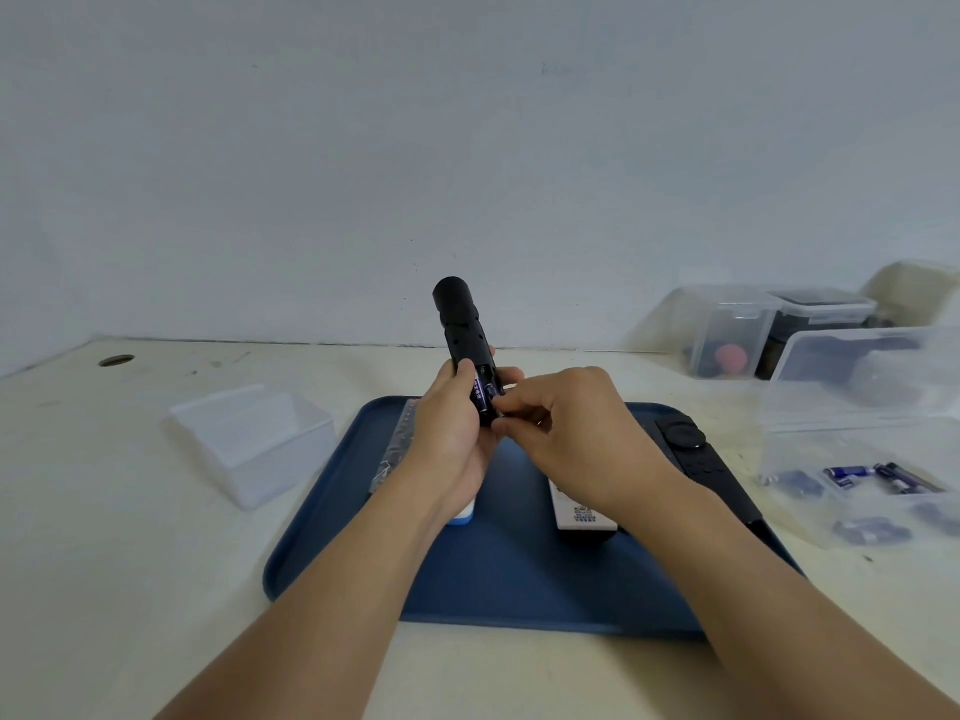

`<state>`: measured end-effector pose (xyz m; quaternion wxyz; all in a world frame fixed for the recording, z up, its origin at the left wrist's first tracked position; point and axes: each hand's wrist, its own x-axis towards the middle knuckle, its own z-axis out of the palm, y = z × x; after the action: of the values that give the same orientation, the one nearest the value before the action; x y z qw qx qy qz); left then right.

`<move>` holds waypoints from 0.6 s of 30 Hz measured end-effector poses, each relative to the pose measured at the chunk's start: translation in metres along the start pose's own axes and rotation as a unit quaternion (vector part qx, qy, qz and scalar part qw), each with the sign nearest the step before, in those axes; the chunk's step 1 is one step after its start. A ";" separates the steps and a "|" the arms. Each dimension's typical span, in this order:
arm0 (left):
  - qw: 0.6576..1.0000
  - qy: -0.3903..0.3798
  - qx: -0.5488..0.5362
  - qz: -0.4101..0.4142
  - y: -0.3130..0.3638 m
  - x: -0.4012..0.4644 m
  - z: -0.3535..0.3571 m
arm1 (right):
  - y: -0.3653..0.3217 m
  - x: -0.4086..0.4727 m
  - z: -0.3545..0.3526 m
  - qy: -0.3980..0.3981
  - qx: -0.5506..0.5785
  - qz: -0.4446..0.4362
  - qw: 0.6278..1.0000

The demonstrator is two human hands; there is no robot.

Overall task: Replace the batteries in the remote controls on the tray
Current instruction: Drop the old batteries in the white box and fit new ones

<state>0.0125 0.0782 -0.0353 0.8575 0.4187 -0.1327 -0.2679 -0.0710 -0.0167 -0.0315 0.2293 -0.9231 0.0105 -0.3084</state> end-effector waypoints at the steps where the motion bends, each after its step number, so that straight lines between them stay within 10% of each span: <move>1: 1.000 -0.001 0.001 0.000 0.001 -0.001 0.000 | 0.000 0.000 -0.001 -0.001 0.008 0.008 1.000; 18: 0.989 -0.044 0.142 -0.005 -0.018 -0.007 0.004 | 0.014 0.003 -0.008 0.060 0.257 0.251 0.931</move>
<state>-0.0012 0.0708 -0.0472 0.7813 0.5250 -0.2045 -0.2687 -0.0715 -0.0333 -0.0301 0.5278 -0.7794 0.1763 -0.2879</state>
